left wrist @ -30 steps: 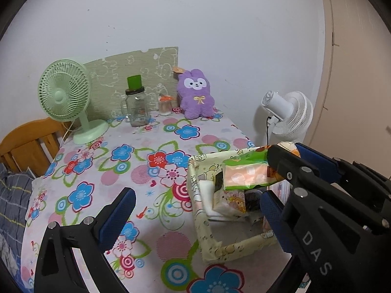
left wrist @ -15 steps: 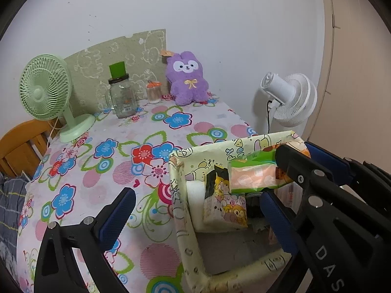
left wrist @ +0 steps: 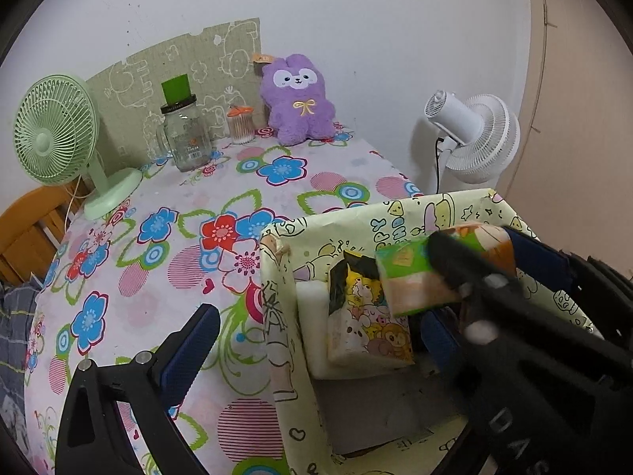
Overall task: Organize soft objects
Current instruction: 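Lower the tissue pack into the box and open the right gripper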
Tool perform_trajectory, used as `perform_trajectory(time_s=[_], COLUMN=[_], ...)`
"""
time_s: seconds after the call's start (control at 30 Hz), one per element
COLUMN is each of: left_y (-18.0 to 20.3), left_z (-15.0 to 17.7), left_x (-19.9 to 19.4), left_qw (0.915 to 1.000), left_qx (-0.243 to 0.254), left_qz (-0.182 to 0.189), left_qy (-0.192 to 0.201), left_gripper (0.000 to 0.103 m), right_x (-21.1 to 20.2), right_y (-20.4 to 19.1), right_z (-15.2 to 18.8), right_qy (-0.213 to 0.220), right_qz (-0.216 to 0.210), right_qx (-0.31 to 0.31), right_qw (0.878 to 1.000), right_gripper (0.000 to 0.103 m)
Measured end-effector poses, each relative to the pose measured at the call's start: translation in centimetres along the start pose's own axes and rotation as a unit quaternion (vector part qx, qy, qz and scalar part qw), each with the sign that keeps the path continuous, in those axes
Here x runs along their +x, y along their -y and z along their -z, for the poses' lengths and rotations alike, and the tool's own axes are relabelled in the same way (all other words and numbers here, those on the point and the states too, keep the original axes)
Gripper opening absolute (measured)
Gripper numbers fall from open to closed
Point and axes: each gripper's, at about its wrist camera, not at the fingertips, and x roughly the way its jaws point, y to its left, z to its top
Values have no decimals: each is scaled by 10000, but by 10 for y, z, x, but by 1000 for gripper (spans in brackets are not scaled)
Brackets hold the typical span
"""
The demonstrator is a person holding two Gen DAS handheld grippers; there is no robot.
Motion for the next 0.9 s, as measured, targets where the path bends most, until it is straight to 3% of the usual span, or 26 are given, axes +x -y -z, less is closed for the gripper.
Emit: perform_trajectory(time_s=[0.13,0.3,0.9], left_y=[1,2,-32], left_z=[1,4,23], left_x=[-1,-12,-89], left_qw=[10000,10000,9972], left_qx=[26,30,-210], left_qz=[-39,-36,-303], left_qy=[1,80,656], left_gripper=[102,102,103], right_x=[0,-10,-81], right_y=[1,0,-41], right_z=[3,5,11], right_qy=[-91,-84,602], right_qz=[52,127,177], right_qx=[32,41,-273], right_qw=[9999,9999,9977], right_gripper=[62,79,97])
